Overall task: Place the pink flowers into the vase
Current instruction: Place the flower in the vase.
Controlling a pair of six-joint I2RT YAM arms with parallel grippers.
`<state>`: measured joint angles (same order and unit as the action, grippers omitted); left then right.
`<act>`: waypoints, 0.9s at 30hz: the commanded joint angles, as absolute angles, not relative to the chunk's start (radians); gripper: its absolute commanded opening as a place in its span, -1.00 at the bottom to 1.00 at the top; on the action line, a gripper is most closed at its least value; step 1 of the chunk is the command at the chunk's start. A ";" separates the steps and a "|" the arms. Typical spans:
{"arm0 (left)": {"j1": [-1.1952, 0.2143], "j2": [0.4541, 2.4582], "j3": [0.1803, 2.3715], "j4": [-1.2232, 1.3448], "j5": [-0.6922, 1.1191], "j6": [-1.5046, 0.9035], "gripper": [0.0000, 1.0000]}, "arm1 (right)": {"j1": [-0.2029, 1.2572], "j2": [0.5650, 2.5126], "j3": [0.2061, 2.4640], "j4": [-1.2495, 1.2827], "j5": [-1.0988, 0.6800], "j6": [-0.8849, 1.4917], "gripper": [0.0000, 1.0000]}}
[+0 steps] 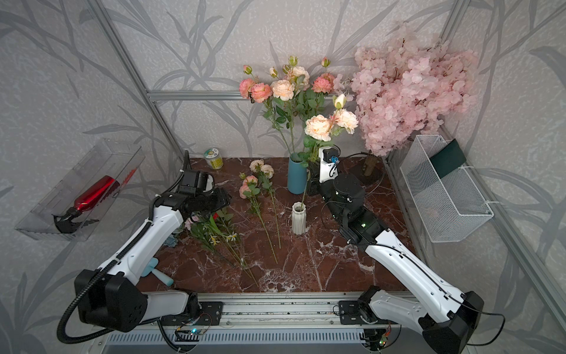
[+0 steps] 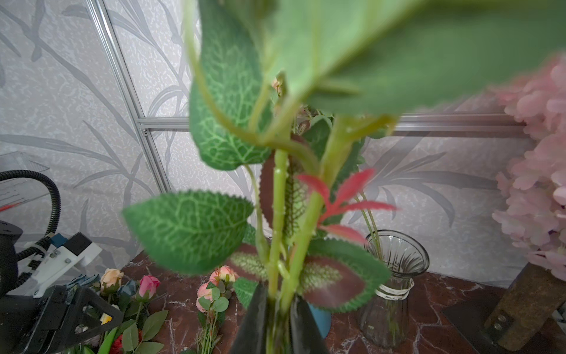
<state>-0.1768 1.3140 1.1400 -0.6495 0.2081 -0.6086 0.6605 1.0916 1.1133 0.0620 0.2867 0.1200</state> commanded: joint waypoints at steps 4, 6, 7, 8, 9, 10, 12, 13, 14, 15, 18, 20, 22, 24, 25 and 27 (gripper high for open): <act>-0.195 1.315 1.162 -0.638 0.167 -0.639 0.29 | 0.648 1.070 1.104 0.061 0.274 0.134 -0.49; -0.201 1.320 1.160 -0.631 0.169 -0.647 0.29 | 0.646 1.062 1.108 0.050 0.270 0.135 -0.38; -0.207 1.324 1.158 -0.629 0.168 -0.651 0.29 | 0.646 1.058 1.109 0.044 0.270 0.134 -0.35; -0.215 1.327 1.159 -0.627 0.162 -0.654 0.29 | 0.646 1.053 1.111 0.036 0.270 0.134 -0.32; -0.222 1.331 1.158 -0.626 0.157 -0.658 0.29 | 0.645 1.049 1.114 0.027 0.270 0.134 -0.28; -0.229 1.338 1.158 -0.625 0.156 -0.661 0.29 | 0.644 1.046 1.125 0.005 0.272 0.136 -0.25; -0.238 1.349 1.158 -0.627 0.148 -0.677 0.26 | 0.646 1.051 1.161 -0.061 0.284 0.145 -0.18; -0.239 1.351 1.157 -0.635 0.133 -0.694 0.26 | 0.645 1.052 1.174 -0.092 0.292 0.150 -0.16; -0.241 1.353 1.152 -0.633 0.123 -0.706 0.26 | 0.646 1.048 1.180 -0.115 0.302 0.156 -0.12; -0.242 1.355 1.148 -0.628 0.116 -0.713 0.26 | 0.645 1.044 1.186 -0.134 0.308 0.160 -0.06; -0.251 1.366 1.147 -0.618 0.112 -0.729 0.25 | 0.644 1.051 1.226 -0.222 0.339 0.168 -0.01; -0.256 1.375 1.153 -0.616 0.110 -0.732 0.25 | 0.645 1.068 1.250 -0.273 0.346 0.168 0.02; -0.259 1.380 1.160 -0.614 0.106 -0.732 0.25 | 0.645 1.079 1.255 -0.299 0.350 0.172 0.04; -0.261 1.382 1.164 -0.613 0.107 -0.730 0.25 | 0.645 1.082 1.247 -0.308 0.351 0.180 0.06; -0.261 1.382 1.166 -0.615 0.107 -0.730 0.25 | 0.645 1.084 1.242 -0.312 0.347 0.182 0.06; -0.262 1.384 1.166 -0.614 0.110 -0.730 0.24 | 0.645 1.089 1.237 -0.316 0.344 0.189 0.07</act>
